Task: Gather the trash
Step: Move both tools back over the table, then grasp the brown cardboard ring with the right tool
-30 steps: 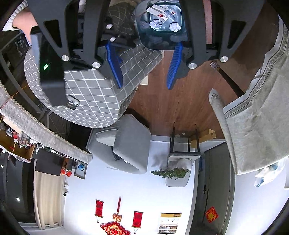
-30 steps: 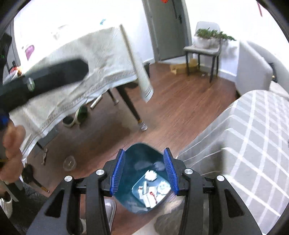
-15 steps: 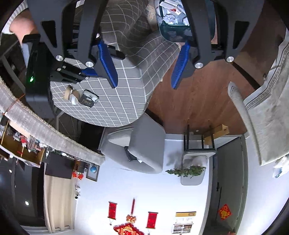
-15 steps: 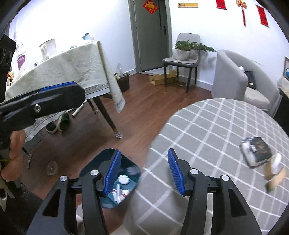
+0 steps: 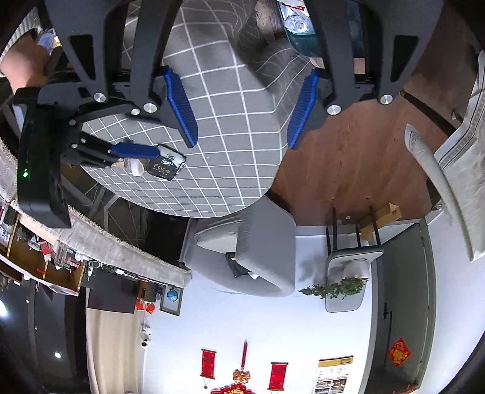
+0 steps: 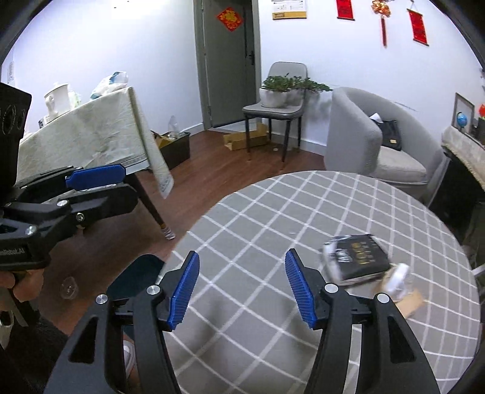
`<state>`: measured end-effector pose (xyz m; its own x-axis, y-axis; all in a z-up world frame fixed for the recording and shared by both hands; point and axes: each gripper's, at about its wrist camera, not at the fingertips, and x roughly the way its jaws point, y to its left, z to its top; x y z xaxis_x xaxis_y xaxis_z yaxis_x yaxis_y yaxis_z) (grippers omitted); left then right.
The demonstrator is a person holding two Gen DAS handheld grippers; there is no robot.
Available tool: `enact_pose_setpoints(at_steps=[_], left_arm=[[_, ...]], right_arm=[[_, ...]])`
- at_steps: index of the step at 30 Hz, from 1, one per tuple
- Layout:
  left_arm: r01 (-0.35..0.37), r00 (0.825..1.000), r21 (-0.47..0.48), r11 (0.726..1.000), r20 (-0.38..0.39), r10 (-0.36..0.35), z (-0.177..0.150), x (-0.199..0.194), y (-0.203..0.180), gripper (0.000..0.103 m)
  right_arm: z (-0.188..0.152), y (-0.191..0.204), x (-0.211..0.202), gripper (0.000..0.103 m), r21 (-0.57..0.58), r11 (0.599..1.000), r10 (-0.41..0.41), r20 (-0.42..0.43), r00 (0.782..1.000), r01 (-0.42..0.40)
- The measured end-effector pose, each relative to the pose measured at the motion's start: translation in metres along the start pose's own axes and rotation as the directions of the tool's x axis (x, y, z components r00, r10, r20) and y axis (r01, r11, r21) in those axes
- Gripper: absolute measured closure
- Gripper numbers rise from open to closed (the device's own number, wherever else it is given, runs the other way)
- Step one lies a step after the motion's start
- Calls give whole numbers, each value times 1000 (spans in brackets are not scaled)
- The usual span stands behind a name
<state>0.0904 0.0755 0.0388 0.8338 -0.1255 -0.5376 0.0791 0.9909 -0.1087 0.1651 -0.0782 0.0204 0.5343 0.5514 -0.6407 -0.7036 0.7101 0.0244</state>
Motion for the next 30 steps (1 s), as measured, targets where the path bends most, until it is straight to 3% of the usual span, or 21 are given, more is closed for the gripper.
enact_pose_setpoints(at_steps=[9, 10, 12, 15, 18, 30], left_arm=[[63, 998, 16, 998, -29, -62, 11, 29, -14, 37], [65, 997, 25, 998, -34, -64, 12, 33, -15, 35], [71, 997, 33, 997, -40, -70, 12, 39, -18, 19], [106, 992, 64, 992, -72, -101, 14, 51, -25, 12], [100, 992, 107, 989, -87, -91, 17, 64, -33, 11], [213, 972, 184, 960, -143, -188, 24, 110, -58, 8]], right_arm=[[-9, -44, -13, 38, 12, 997, -81, -18, 997, 81], [-11, -51, -15, 37, 15, 996, -89, -21, 996, 89], [-14, -62, -19, 34, 20, 994, -104, -23, 994, 104], [-17, -79, -24, 32, 26, 992, -126, -26, 992, 127], [-21, -93, -24, 28, 35, 990, -134, -38, 990, 136], [-34, -117, -4, 20, 13, 994, -104, -122, 987, 107]])
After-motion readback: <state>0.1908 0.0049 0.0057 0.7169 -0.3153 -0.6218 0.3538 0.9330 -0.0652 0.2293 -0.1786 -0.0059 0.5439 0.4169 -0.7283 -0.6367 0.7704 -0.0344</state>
